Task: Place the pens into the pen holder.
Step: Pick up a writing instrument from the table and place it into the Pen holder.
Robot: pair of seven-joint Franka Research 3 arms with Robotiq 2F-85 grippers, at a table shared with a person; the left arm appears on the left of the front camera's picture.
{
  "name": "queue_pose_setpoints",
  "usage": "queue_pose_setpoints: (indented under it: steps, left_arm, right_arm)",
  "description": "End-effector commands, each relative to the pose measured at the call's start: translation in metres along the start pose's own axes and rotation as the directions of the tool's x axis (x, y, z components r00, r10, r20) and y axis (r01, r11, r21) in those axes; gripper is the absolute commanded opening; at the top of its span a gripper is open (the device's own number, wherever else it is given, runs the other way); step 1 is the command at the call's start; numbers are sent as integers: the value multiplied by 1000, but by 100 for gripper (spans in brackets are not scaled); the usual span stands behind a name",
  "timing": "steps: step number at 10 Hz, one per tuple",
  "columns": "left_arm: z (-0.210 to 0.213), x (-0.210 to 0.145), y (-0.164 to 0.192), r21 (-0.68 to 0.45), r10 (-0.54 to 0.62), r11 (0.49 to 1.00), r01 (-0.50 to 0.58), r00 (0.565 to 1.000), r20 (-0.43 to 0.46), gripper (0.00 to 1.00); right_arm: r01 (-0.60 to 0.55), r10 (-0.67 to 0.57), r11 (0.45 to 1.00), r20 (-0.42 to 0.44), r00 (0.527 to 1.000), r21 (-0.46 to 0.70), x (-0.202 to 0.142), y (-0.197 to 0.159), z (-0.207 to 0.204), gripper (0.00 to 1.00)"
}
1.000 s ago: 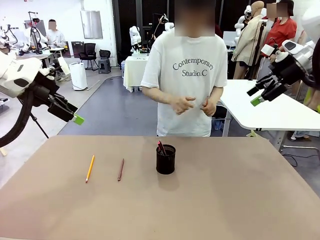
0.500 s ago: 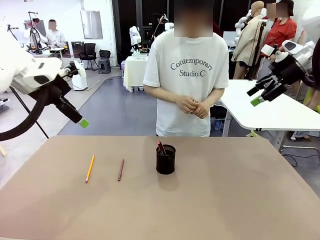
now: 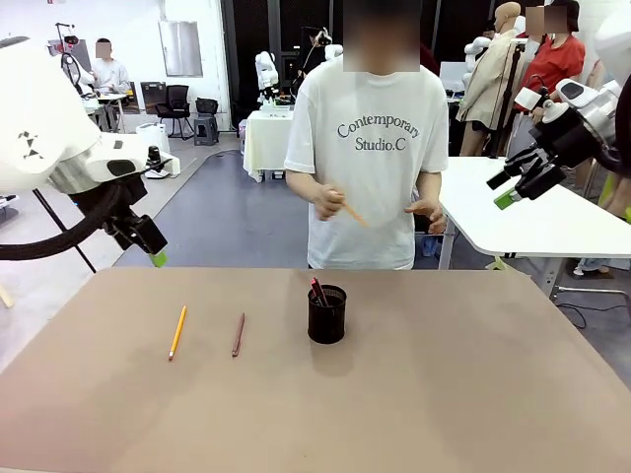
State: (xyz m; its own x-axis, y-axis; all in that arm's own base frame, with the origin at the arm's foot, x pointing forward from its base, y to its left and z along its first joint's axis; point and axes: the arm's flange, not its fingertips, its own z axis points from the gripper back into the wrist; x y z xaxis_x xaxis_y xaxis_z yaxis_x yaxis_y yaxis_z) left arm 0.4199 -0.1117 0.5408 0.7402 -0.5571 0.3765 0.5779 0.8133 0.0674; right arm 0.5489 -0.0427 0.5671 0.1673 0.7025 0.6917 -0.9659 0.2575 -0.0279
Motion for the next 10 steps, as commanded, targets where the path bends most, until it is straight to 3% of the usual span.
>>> queue_pose_setpoints:
  steps: [1, 10]
  left_arm:
    - [1, -2, 3, 16, 1, 1000, -1, 1000, 3, 100]
    - [0, 0, 1, 1, -2, 1000, 2, 1000, 0, 100]
  right_arm:
    - [-2, 2, 1000, -8, 1000, 3, 1, 1, 2, 100]
    - [-2, 2, 1000, -8, 1000, 3, 1, 1, 2, 100]
